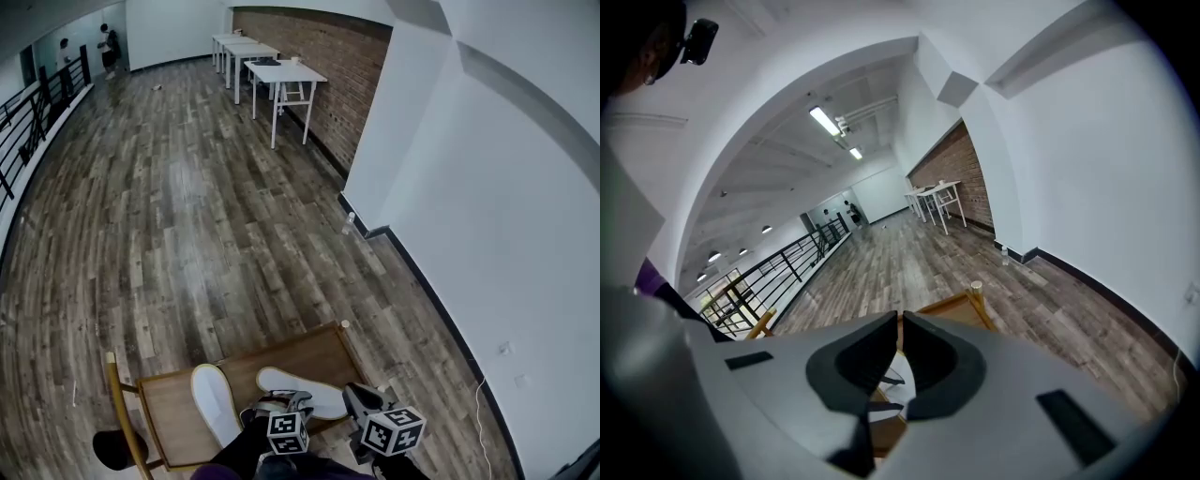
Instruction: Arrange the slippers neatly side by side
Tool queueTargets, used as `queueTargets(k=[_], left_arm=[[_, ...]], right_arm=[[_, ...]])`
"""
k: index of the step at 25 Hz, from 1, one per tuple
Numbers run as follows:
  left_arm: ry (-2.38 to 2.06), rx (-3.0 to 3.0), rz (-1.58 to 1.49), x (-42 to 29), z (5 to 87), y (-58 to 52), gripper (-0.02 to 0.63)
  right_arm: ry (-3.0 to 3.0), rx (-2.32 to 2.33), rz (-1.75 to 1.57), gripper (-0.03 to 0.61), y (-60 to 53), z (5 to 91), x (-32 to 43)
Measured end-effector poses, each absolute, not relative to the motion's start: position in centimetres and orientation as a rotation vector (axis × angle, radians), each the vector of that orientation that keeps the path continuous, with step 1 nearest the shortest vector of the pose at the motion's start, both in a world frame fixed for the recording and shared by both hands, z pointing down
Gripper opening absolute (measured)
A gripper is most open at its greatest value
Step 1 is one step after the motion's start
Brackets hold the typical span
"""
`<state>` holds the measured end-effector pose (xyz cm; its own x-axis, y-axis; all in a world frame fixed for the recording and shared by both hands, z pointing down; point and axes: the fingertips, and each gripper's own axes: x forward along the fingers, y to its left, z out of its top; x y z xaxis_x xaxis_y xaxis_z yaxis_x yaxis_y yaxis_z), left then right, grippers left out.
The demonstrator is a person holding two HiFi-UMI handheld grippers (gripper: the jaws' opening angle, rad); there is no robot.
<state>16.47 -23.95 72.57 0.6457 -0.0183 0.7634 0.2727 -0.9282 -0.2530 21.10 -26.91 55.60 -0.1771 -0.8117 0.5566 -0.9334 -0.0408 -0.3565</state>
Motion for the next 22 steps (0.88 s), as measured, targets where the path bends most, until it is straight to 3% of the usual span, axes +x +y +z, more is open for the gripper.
queueTargets(k=[6,9,22], left_arm=[[-0.165,-2.482,-1.183,17.1,72.8,-24.8,0.115],[-0.112,-2.493,-1.21,17.1,73.1,-25.2,0.028],[0.299,-2.817,-1.283,16.3,69.8,-28.8,0.02]], right_arm=[[-2.05,1.856,1.015,0.0,-27.6,56.0,20.9],[-2.048,1.84,1.003,0.0,-28.0,56.1,20.9],[-2.021,1.905,0.952,0.0,-28.6,55.3,22.3]])
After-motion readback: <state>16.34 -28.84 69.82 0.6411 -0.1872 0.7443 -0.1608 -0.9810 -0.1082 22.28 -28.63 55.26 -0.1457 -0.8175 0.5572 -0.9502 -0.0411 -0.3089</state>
